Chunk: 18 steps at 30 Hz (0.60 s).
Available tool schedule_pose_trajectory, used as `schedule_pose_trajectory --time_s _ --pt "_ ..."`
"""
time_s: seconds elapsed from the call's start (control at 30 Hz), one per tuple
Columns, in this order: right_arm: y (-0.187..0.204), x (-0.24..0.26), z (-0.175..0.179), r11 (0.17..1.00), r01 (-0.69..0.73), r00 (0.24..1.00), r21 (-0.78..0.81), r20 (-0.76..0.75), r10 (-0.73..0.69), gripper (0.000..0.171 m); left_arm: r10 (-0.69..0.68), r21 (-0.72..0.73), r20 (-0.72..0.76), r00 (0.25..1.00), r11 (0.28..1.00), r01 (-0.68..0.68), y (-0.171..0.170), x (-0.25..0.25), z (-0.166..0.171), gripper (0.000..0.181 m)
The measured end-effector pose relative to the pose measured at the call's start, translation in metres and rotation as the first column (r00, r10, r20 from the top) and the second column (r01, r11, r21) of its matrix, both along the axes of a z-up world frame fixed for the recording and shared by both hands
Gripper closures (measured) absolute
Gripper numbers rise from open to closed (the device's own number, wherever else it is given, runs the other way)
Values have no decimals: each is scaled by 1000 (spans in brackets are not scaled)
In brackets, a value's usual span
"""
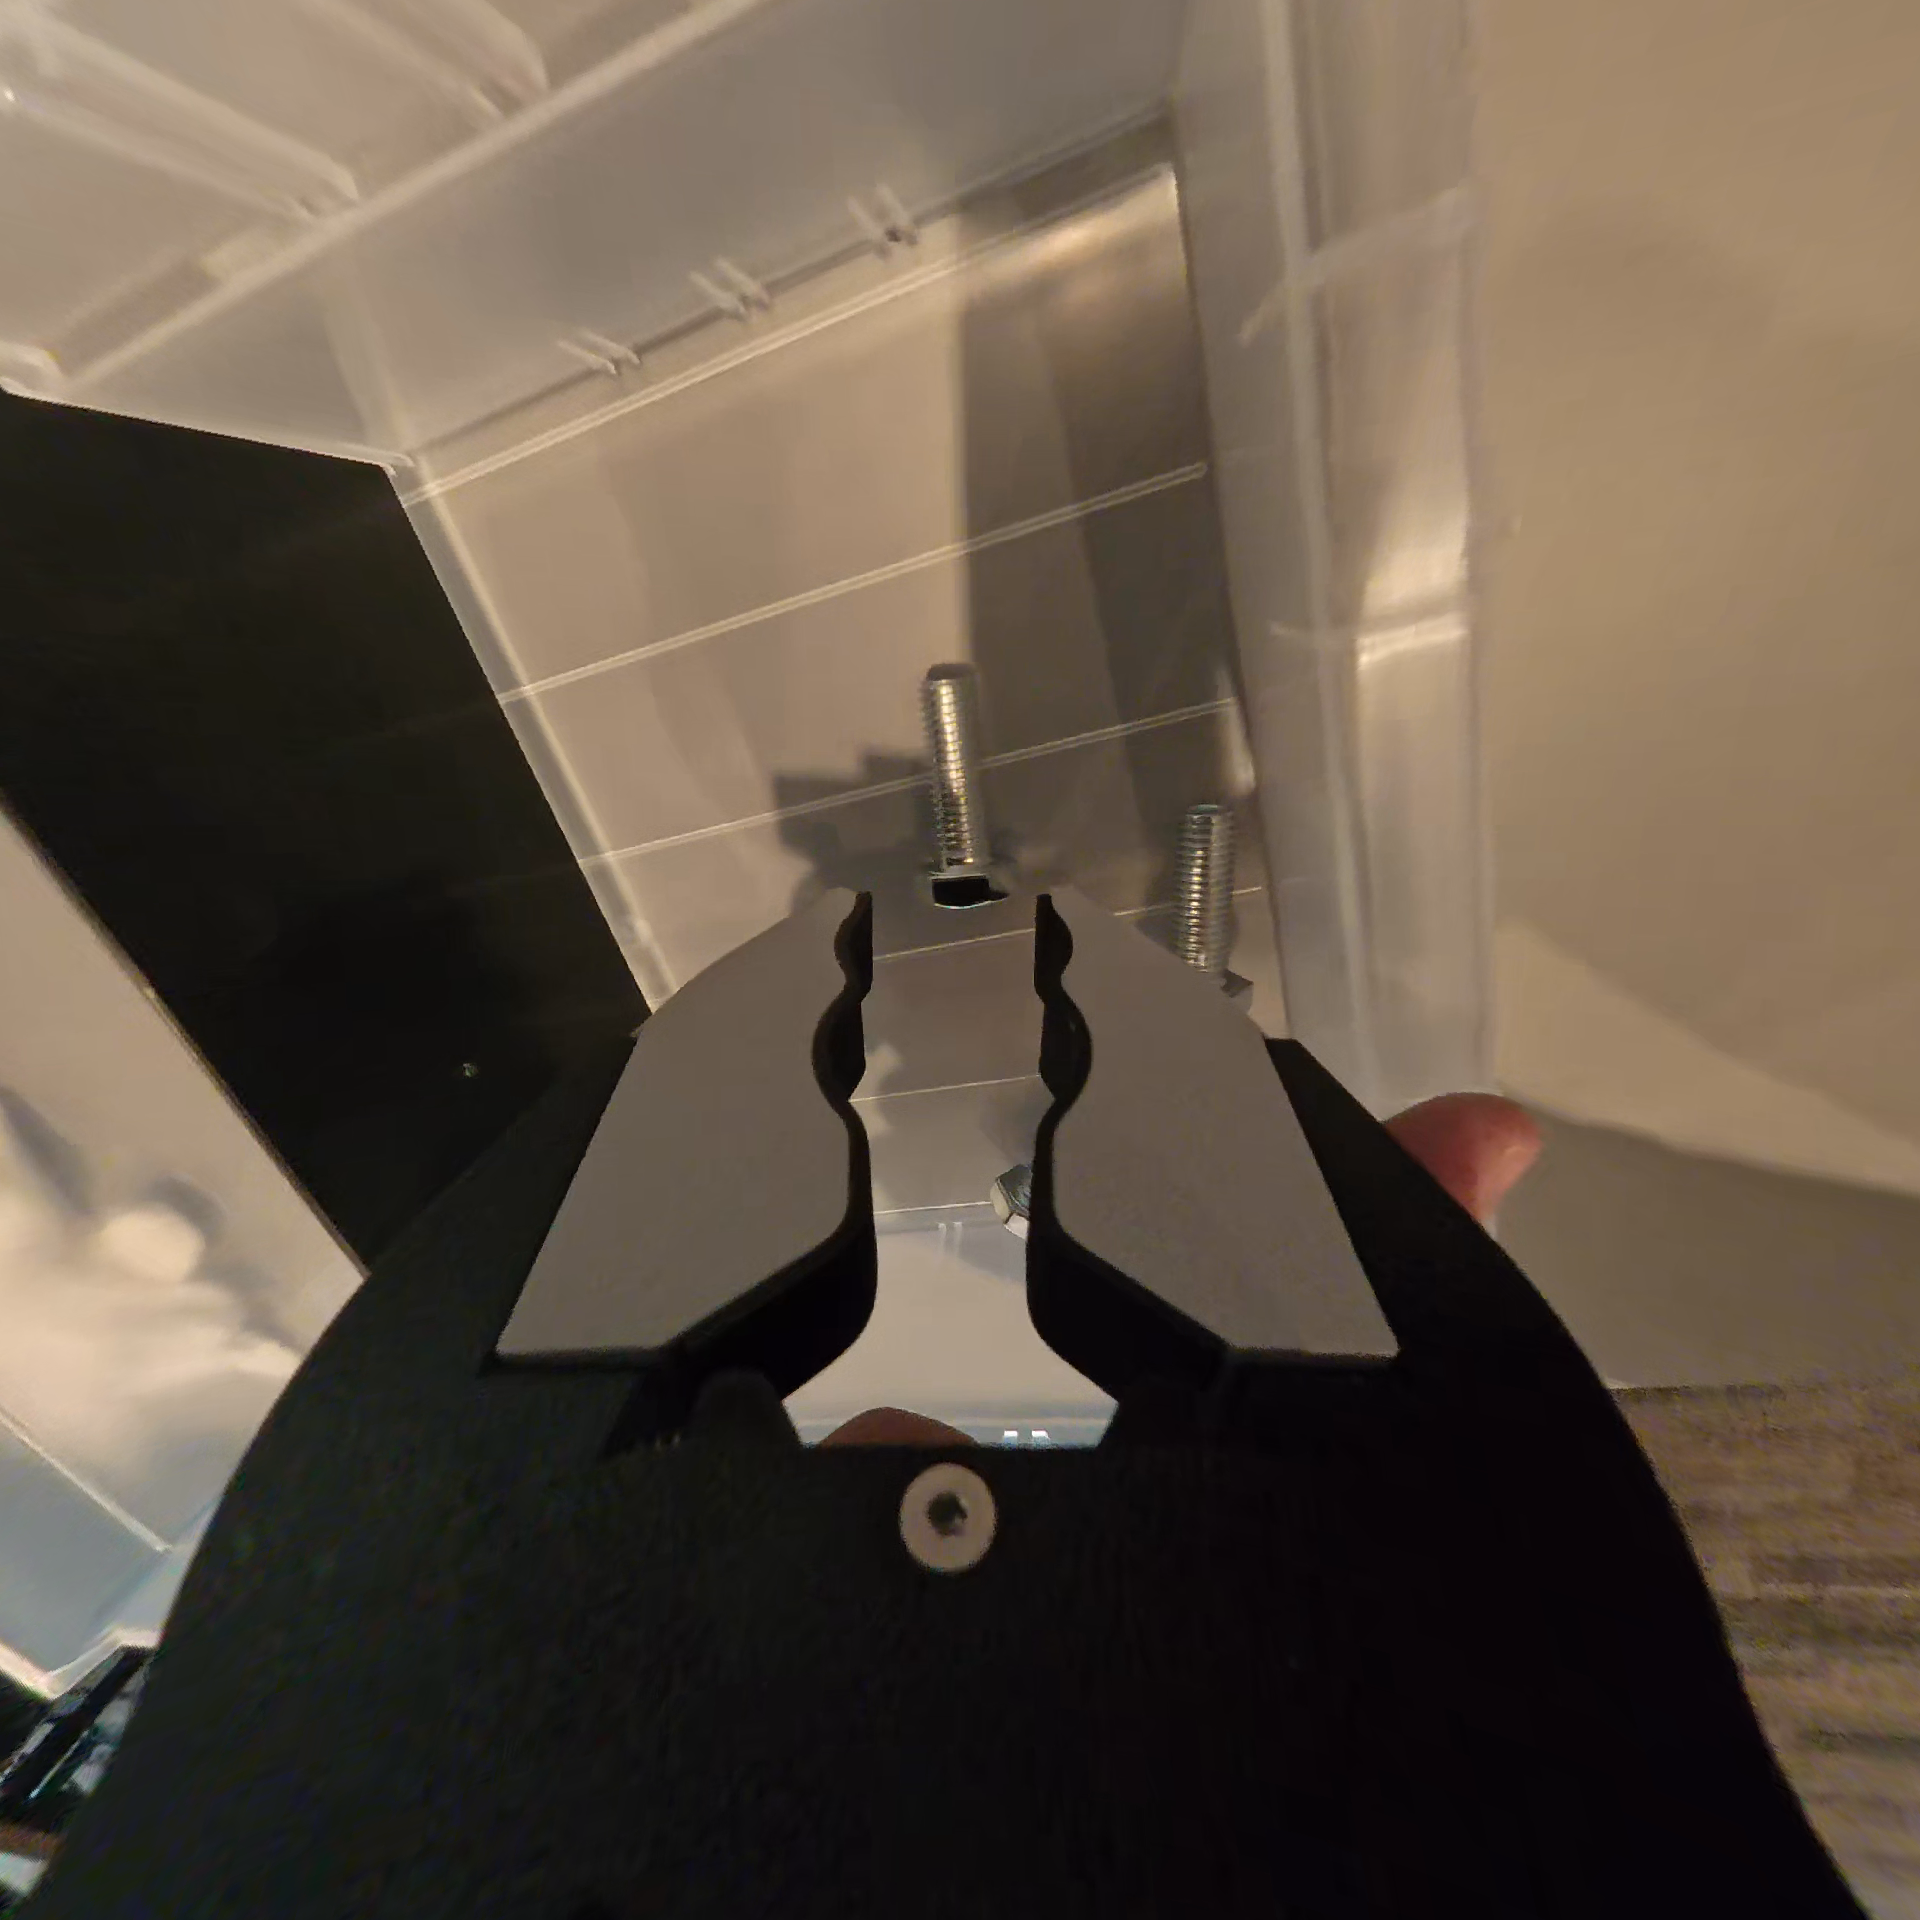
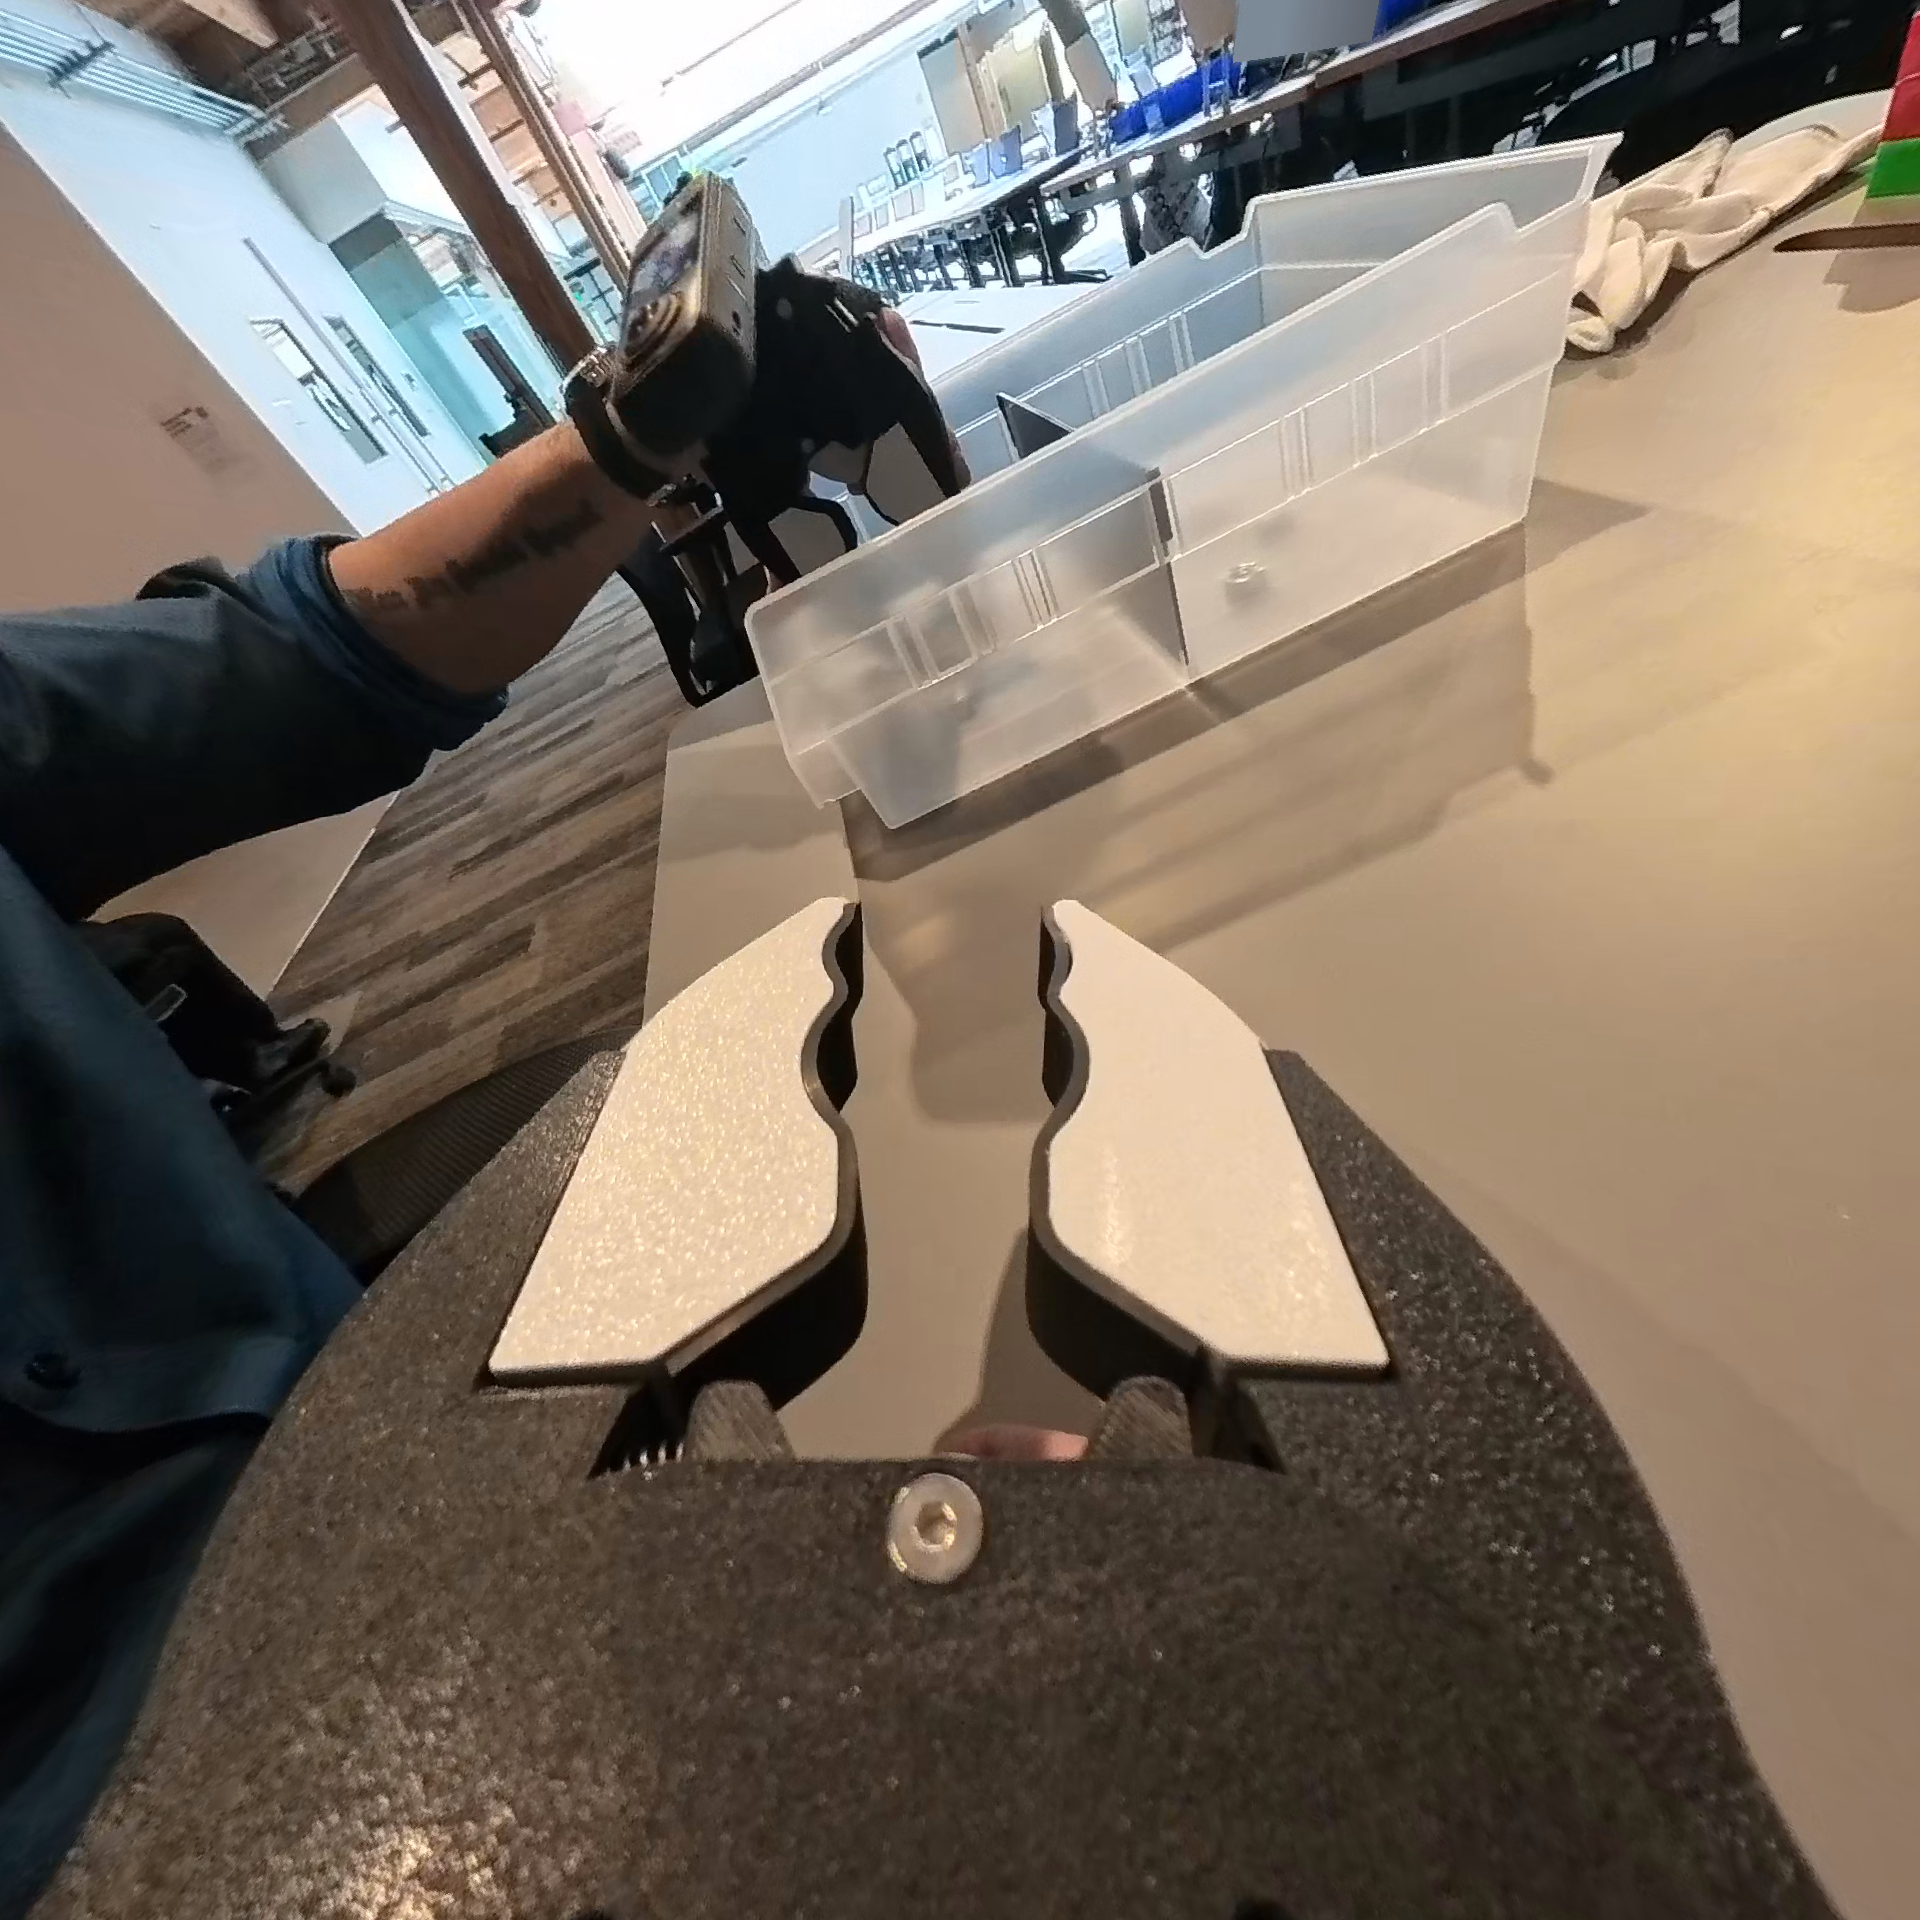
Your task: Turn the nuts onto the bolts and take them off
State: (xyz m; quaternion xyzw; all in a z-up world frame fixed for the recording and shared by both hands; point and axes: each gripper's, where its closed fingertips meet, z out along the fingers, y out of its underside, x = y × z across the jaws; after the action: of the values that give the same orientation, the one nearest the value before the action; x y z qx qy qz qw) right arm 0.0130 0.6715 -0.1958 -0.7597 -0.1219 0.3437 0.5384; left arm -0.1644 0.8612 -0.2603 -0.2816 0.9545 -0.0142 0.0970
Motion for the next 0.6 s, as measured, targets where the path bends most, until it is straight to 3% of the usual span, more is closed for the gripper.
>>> schedule_pose_trajectory --time_s 0.43,0.6 --pt "1 0 -2 1000 1 1000 -14 6 -1 140 -12 40 -14 1000 999 13 1 -2 -4 148" --pt "1 -1 -3 1000 2 1000 -18 13 -1 140 16 73 3 1000 997 -16 4 2 -4 125"
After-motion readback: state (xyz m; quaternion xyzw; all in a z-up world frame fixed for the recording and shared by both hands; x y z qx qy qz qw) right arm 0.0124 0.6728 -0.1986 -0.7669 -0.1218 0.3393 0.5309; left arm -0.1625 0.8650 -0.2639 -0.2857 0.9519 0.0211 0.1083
